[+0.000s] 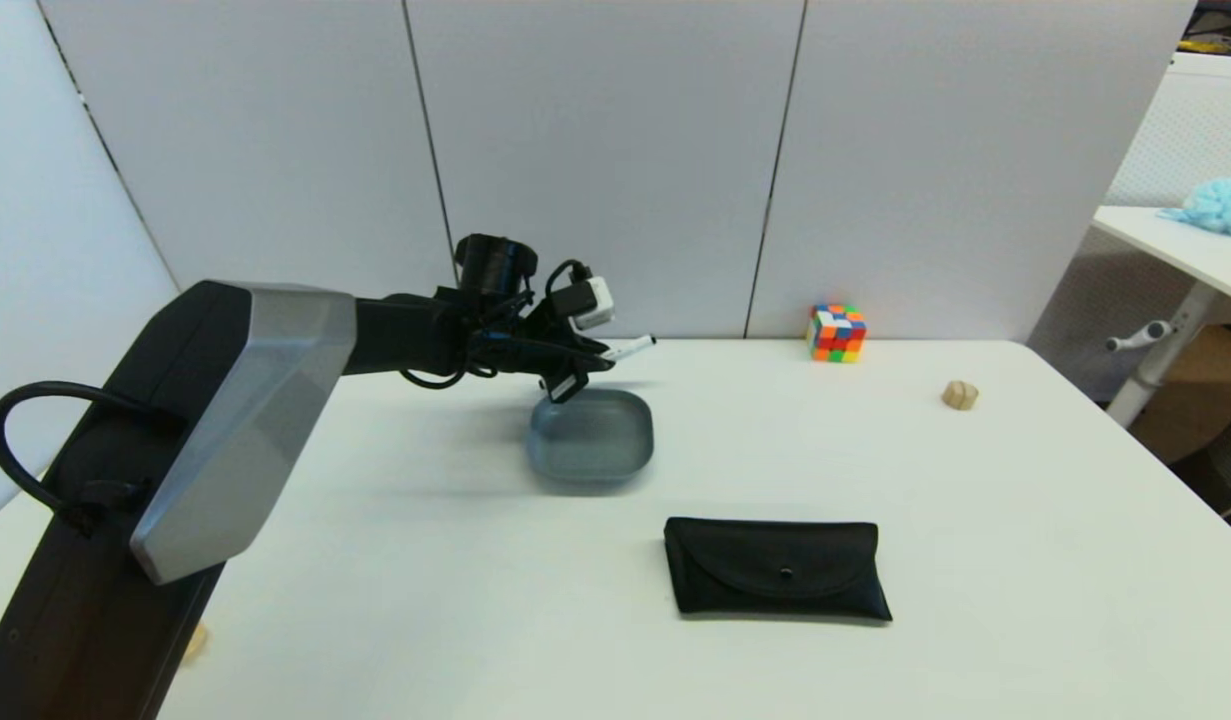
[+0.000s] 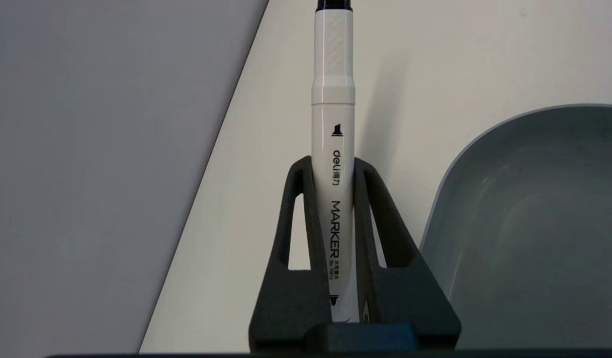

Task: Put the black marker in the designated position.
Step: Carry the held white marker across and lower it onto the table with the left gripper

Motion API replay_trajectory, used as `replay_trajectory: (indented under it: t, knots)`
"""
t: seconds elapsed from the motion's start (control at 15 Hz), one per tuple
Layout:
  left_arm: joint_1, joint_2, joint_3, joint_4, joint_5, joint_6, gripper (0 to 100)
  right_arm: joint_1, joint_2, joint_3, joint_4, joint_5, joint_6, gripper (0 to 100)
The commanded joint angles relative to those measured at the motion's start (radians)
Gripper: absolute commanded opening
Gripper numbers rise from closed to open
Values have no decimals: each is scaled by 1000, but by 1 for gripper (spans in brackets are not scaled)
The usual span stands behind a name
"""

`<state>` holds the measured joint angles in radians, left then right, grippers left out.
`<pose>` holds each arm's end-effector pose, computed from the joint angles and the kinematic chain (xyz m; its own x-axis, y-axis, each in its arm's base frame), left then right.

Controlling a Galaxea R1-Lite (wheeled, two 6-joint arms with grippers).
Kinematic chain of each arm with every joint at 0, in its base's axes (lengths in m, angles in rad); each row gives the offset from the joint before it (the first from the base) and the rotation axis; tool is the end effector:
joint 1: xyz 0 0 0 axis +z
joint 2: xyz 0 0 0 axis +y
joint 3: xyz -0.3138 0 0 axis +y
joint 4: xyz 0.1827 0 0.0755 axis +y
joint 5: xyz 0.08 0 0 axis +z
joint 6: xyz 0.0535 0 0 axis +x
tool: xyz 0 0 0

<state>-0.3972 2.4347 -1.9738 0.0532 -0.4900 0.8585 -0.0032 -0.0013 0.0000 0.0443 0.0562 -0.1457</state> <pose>0.4943 -0.2347 0.1276 0.5264 -0.7312 -0.4339 0.8133 0.2842 0.5078 0.0021 0.0030 0.0696 0.9977 0.0530 -0.0429 -0.0586 0.9880 -0.1427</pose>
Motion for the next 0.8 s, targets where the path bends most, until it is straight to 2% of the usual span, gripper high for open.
replay_trajectory:
  t: [0.07, 0.67, 0.73, 0.8]
  knots:
    - [6, 0, 0, 0, -1, 13, 0, 0, 1, 0, 0, 1, -2, 100]
    - [8, 0, -11, -23, -2, 16, 0, 0, 1, 0, 0, 1, -2, 100]
    - [8, 0, -11, -23, -1, 16, 100, 0, 1, 0, 0, -1, -2, 100]
    - [8, 0, -11, -23, -2, 16, 100, 0, 1, 0, 0, 1, -2, 100]
